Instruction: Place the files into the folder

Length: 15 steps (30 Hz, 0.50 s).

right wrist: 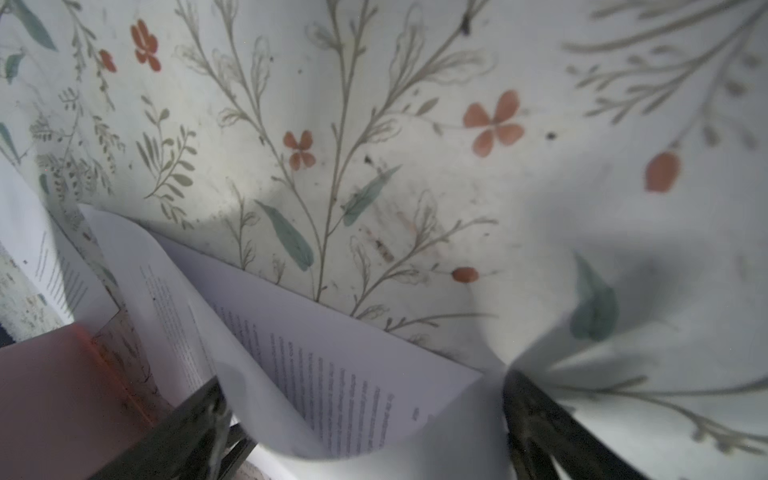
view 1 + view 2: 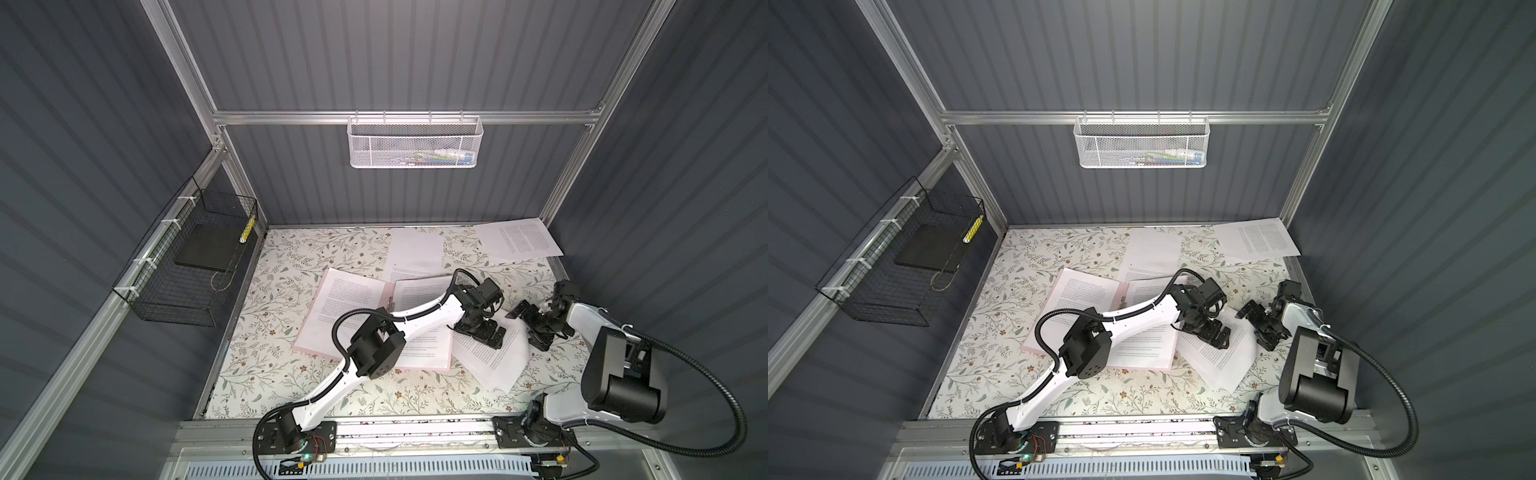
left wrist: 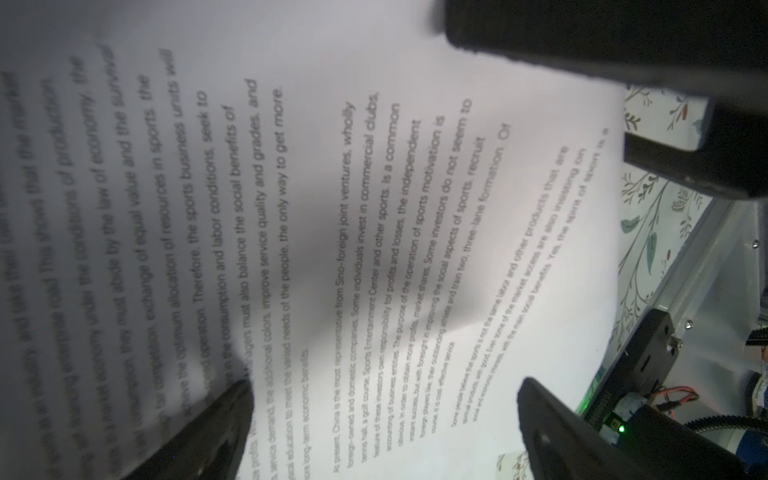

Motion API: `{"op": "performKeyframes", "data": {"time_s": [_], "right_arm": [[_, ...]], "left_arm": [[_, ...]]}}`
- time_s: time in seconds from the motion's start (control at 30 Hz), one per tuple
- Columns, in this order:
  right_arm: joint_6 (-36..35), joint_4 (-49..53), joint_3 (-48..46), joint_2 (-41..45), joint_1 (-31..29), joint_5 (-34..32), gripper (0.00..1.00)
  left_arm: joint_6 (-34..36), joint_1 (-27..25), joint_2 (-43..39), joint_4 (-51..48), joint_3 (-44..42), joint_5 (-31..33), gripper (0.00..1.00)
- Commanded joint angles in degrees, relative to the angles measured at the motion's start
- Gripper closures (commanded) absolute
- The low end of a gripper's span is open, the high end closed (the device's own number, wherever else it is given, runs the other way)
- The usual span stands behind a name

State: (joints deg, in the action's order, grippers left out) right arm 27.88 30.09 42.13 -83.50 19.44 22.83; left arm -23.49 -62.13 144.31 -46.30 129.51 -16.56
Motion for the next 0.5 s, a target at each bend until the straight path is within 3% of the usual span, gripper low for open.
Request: {"op": "performKeyframes", "data": {"time_s": [0.0, 0.2, 0.47], "right_arm": [[0.4, 4.2, -4.2, 4.0, -0.6, 8.2, 0.01], [5.3, 2.0, -8.2, 13.2, -0.6, 17.7, 0.01], [11.4, 5.3, -11.6, 27.5, -0.2, 19.0, 0.01]], "left_arm": [[1.2, 0.4, 3.2, -1.7, 0.6, -0.8, 0.00], [0.8, 0.4, 3.9, -1.5, 0.8, -1.5, 0.00], [1.0, 0.4, 4.2, -2.0, 0.6, -1.3, 0.00]]}}
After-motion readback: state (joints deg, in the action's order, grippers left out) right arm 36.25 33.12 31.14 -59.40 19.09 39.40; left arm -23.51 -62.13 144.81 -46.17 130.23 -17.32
